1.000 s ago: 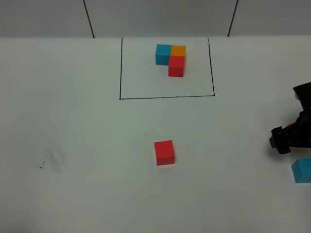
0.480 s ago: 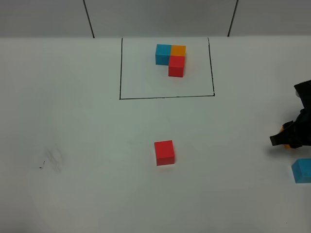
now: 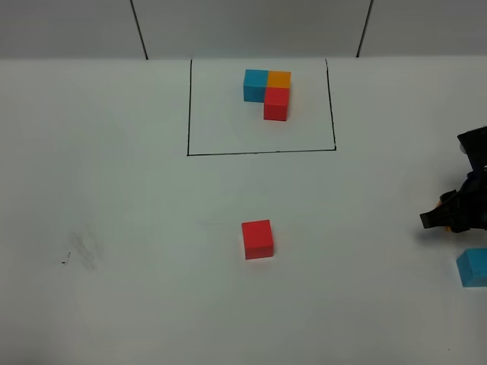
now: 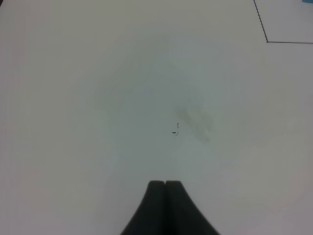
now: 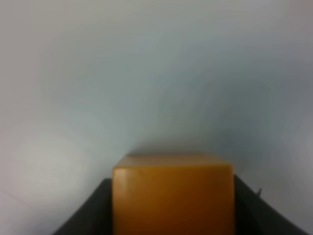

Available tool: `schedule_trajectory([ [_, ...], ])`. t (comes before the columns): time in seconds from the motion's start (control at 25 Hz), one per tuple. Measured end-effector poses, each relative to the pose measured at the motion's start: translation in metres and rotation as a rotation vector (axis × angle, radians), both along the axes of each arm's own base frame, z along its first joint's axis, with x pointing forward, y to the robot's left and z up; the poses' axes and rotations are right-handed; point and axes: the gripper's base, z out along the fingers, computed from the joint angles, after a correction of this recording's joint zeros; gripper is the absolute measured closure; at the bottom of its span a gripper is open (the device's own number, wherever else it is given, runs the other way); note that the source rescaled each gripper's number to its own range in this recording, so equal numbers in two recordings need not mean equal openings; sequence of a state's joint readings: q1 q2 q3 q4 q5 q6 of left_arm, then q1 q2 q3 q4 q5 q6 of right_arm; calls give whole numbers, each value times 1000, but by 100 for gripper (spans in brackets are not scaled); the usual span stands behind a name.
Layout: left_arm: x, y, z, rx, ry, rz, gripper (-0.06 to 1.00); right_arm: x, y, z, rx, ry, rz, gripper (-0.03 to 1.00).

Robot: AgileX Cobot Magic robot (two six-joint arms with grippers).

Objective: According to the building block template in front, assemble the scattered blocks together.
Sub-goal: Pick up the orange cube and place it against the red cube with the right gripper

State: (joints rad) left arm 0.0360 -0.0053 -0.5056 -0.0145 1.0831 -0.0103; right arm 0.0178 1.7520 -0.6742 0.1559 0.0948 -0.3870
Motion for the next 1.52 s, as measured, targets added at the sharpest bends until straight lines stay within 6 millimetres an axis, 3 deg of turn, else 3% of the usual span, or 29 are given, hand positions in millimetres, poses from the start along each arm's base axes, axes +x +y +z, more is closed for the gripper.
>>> schedule_trajectory([
  [0.64, 0, 0, 0, 1, -1, 0, 94, 0, 0, -2, 0, 8, 2, 50],
  [0.84, 0, 0, 0, 1, -1, 0, 94, -4, 11, 4, 4, 17, 40, 50],
  [1.2, 0, 0, 0, 1, 0, 0, 94, -1, 28, 61, 49, -27, 92, 50],
  [1.52, 0, 0, 0, 1, 0, 0, 94, -19, 71, 132, 110, -178, 241, 50],
])
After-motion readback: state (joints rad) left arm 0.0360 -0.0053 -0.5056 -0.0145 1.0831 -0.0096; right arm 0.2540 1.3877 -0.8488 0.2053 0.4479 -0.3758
